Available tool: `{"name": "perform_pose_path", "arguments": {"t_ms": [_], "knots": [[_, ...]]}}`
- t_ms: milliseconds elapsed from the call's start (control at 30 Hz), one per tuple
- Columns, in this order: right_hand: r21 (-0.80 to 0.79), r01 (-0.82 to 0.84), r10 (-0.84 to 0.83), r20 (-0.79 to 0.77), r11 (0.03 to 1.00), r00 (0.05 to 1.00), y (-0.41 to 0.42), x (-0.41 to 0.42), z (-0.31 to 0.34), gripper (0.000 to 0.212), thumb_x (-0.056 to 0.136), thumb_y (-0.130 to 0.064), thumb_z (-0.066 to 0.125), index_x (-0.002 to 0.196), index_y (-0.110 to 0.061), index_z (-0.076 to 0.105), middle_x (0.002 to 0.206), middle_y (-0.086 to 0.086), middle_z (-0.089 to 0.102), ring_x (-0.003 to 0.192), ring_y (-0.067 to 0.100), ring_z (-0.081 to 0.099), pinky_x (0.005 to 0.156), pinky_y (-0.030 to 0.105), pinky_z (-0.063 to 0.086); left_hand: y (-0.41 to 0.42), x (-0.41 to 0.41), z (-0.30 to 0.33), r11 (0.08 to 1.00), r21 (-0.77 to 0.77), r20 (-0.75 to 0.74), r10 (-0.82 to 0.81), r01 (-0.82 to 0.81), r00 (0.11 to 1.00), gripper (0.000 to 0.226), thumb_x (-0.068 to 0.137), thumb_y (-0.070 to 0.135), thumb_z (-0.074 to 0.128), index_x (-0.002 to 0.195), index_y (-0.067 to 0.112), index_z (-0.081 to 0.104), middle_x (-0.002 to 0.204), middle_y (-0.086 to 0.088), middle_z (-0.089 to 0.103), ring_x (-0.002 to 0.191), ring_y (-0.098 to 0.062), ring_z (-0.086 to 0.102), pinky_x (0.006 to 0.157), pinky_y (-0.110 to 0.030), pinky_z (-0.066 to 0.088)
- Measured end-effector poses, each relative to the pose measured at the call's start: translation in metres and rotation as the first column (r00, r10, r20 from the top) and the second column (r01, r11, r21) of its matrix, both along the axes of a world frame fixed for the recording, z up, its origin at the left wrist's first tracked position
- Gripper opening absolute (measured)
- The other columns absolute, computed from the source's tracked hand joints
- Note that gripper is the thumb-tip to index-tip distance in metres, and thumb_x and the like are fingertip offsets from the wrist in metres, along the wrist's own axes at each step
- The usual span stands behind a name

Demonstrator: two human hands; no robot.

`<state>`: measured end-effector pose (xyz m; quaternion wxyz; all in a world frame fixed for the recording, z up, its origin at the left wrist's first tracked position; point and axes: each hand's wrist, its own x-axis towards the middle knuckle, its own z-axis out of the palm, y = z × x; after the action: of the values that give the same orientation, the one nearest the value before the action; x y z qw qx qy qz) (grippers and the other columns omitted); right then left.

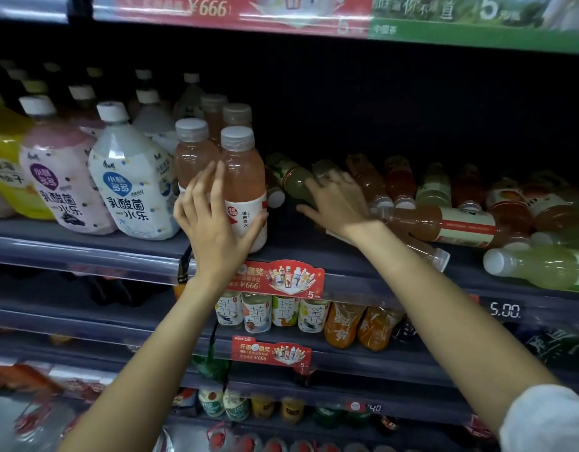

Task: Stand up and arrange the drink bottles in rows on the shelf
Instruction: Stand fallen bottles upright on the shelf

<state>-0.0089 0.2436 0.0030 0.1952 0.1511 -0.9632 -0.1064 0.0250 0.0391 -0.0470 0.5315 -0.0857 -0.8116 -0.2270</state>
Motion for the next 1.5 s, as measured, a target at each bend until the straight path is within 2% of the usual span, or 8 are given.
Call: {"name": "perform_pose_path", "arguments": {"t_ms": [300,567,768,834,968,1101,1368,1502], "knots": [[0.003,-0.051,0.049,0.193,0.999,0.98,-0.045,-0.022,-0.011,0.058,0.092,-0.042,0.051,0.145,-0.032,0.028,0.144,0.011,0.042,0.133,0.031,0.033,0.107,0.044,0.021,0.001,-0.001,0.0,1.0,-0.018,-0.016,0.013,-0.013,1.0,0.084,0.082,0.049,0.07,0.145,0.011,0.03,0.143,-0.014,0.042,0.132,-0.023,0.031,0.108,-0.039,0.02],[0.086,0.039,-0.047,0.099,0.996,0.994,-0.038,0.001,0.001,0.063,0.082,-0.05,0.061,0.136,-0.027,0.038,0.132,0.015,0.052,0.129,0.035,0.029,0.103,0.041,0.022,0.002,-0.001,-0.001,1.0,-0.01,-0.005,0.01,-0.01,1.0,0.085,0.081,0.048,0.07,0.145,0.012,0.027,0.143,-0.014,0.041,0.132,-0.022,0.031,0.107,-0.04,0.02],[-0.239,-0.076,0.034,-0.176,0.968,0.984,-0.017,0.041,-0.015,0.049,0.074,-0.045,0.059,0.111,-0.013,0.051,0.098,0.013,0.066,0.104,0.032,0.046,0.082,0.038,0.028,0.003,-0.001,-0.004,1.0,0.004,0.009,-0.002,0.002,1.0,0.086,0.081,0.046,0.07,0.146,0.013,0.025,0.145,-0.014,0.039,0.133,-0.023,0.032,0.106,-0.043,0.023],[-0.455,-0.15,0.016,-0.285,0.878,0.958,-0.015,0.052,-0.012,0.046,0.068,-0.041,0.062,0.102,-0.011,0.055,0.09,0.01,0.064,0.095,0.031,0.051,0.075,0.034,0.035,0.003,-0.003,-0.004,1.0,0.006,0.01,-0.007,0.007,1.0,0.086,0.081,0.045,0.071,0.146,0.013,0.025,0.146,-0.013,0.038,0.133,-0.024,0.032,0.106,-0.043,0.023],[-0.805,-0.287,0.025,-0.322,0.519,0.947,-0.023,0.052,0.013,0.048,0.065,-0.041,0.059,0.1,-0.008,0.058,0.096,0.006,0.059,0.09,0.021,0.052,0.076,0.028,0.04,0.003,-0.003,-0.004,1.0,-0.001,0.001,-0.012,0.012,1.0,0.086,0.081,0.043,0.071,0.147,0.012,0.025,0.146,-0.012,0.036,0.133,-0.024,0.031,0.107,-0.043,0.022],[-0.948,-0.11,-0.053,-0.131,0.298,0.99,-0.037,0.019,0.045,0.046,0.076,-0.043,0.074,0.105,-0.009,0.063,0.105,0.008,0.061,0.101,0.022,0.057,0.084,0.033,0.047,0.006,-0.003,-0.004,1.0,0.007,0.013,-0.011,0.011,1.0,0.086,0.081,0.043,0.07,0.147,0.013,0.023,0.147,-0.011,0.034,0.134,-0.023,0.029,0.106,-0.046,0.022],[-0.947,0.101,0.123,0.144,0.304,0.982,-0.044,0.007,0.023,0.064,0.088,-0.044,0.06,0.142,-0.022,0.032,0.142,0.01,0.039,0.128,0.026,0.042,0.099,0.036,0.038,0.005,-0.002,-0.004,1.0,-0.002,0.019,0.0,0.0,1.0,0.086,0.082,0.044,0.069,0.147,0.013,0.023,0.147,-0.012,0.035,0.134,-0.022,0.029,0.106,-0.047,0.023],[-0.899,-0.035,0.026,-0.026,0.436,0.999,-0.031,0.028,-0.008,0.064,0.082,-0.023,0.07,0.136,-0.023,0.036,0.131,0.009,0.045,0.11,0.025,0.056,0.091,0.044,0.051,0.005,-0.002,-0.004,1.0,-0.006,0.025,-0.01,0.01,1.0,0.085,0.082,0.045,0.068,0.147,0.013,0.023,0.147,-0.01,0.033,0.134,-0.023,0.029,0.107,-0.047,0.022]]}}
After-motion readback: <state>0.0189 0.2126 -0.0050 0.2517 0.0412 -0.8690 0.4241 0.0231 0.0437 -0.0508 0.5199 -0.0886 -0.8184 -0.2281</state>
